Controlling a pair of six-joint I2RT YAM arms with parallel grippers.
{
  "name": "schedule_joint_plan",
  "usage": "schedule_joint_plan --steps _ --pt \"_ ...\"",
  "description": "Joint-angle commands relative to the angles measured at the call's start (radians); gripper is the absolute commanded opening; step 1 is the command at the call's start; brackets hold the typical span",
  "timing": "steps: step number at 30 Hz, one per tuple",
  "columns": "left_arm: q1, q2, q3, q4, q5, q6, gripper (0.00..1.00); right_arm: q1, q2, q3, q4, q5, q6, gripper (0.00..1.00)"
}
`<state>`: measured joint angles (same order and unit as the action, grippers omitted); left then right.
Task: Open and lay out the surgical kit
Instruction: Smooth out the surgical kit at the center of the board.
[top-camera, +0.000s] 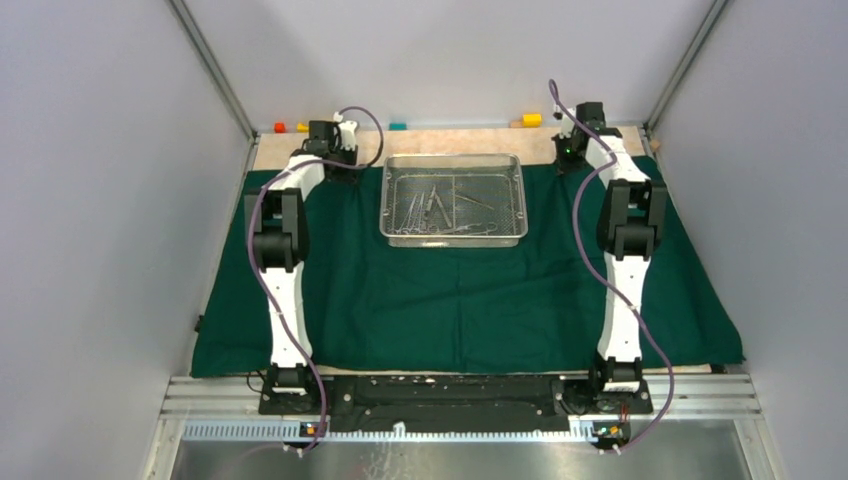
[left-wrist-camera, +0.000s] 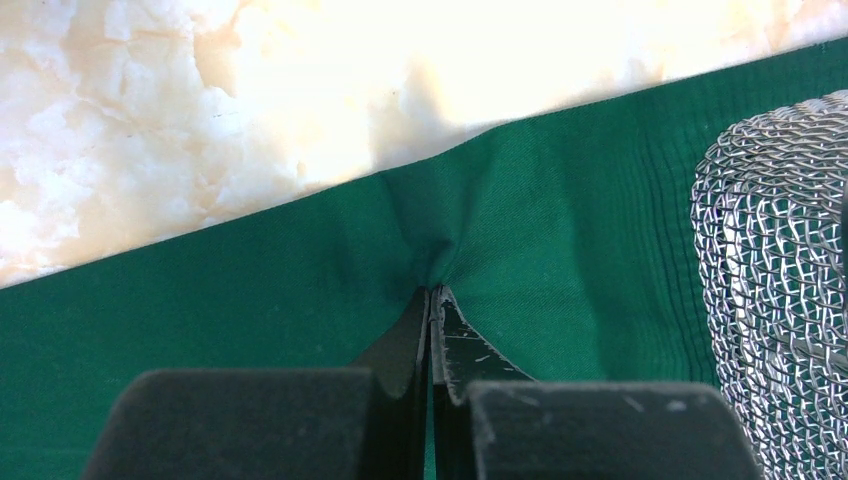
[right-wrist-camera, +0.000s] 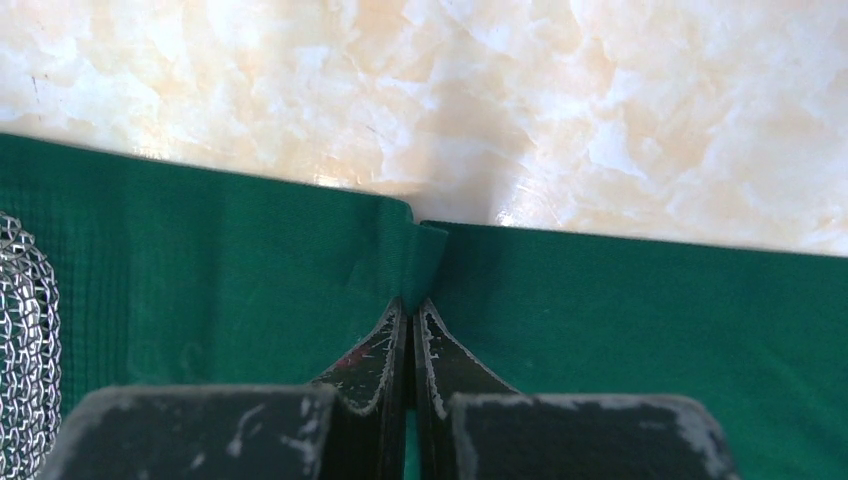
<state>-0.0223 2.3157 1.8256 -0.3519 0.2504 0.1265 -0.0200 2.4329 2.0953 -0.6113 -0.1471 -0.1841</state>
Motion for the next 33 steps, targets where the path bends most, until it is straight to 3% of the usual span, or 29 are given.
schedule_joint_plan --steps 1,16,33 --pt "0.056 0.048 0.010 -0.023 -0.104 0.020 0.00 -0.009 0.028 0.058 0.013 0.063 -0.002 0.00" --pt "0.058 0.101 0.111 -0.018 -0.106 0.033 0.00 -0.009 -0.056 -0.080 0.070 0.137 -0.010 0.00" --pt "0.059 0.142 0.201 -0.041 -0.131 0.040 0.00 -0.010 0.038 0.088 0.003 0.175 -0.019 0.00"
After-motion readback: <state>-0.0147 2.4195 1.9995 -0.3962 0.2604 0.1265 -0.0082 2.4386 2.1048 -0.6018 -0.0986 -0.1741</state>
